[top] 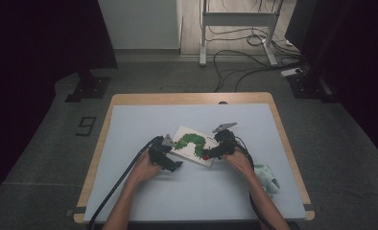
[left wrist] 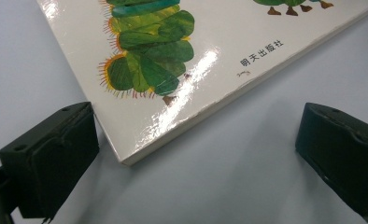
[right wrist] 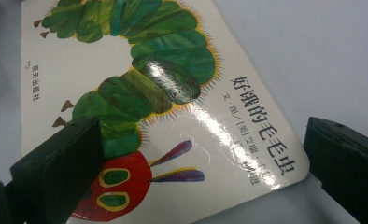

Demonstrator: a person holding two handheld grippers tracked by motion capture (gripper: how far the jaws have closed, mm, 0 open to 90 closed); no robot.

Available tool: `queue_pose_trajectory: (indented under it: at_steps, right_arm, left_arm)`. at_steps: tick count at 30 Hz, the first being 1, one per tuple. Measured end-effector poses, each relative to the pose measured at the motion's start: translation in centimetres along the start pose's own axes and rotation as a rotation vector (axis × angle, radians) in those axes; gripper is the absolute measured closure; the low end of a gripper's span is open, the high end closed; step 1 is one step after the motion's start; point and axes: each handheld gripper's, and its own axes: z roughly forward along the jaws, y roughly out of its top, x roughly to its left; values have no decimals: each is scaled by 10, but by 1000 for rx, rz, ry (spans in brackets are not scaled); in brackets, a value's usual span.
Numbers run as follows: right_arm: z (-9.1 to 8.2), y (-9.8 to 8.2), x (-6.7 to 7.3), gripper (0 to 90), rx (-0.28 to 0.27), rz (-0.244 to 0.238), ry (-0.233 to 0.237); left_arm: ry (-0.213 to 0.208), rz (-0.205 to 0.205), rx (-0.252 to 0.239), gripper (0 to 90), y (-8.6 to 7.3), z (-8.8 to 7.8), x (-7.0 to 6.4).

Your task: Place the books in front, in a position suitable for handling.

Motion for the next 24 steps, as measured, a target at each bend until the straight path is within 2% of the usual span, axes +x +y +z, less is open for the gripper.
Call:
queue_pose_trajectory:
  at_steps: [3, 5, 13, 24]
  right_arm:
    - [-3, -3, 5, 0, 12, 4, 2]
    - [-5, -7, 9, 0, 15, -1, 21]
    - [-12, -14, 24, 0, 36, -3, 24]
    - [-23, -27, 46, 0, 48, -19, 26]
  left_arm:
    - [-5, -1, -9, 0, -3, -2, -4]
    - [-5, 3, -5, 0, -3, -3, -8]
    - [-7, 13, 20, 0, -8, -10, -22]
    - [-9, 18, 21, 0, -22, -21, -47]
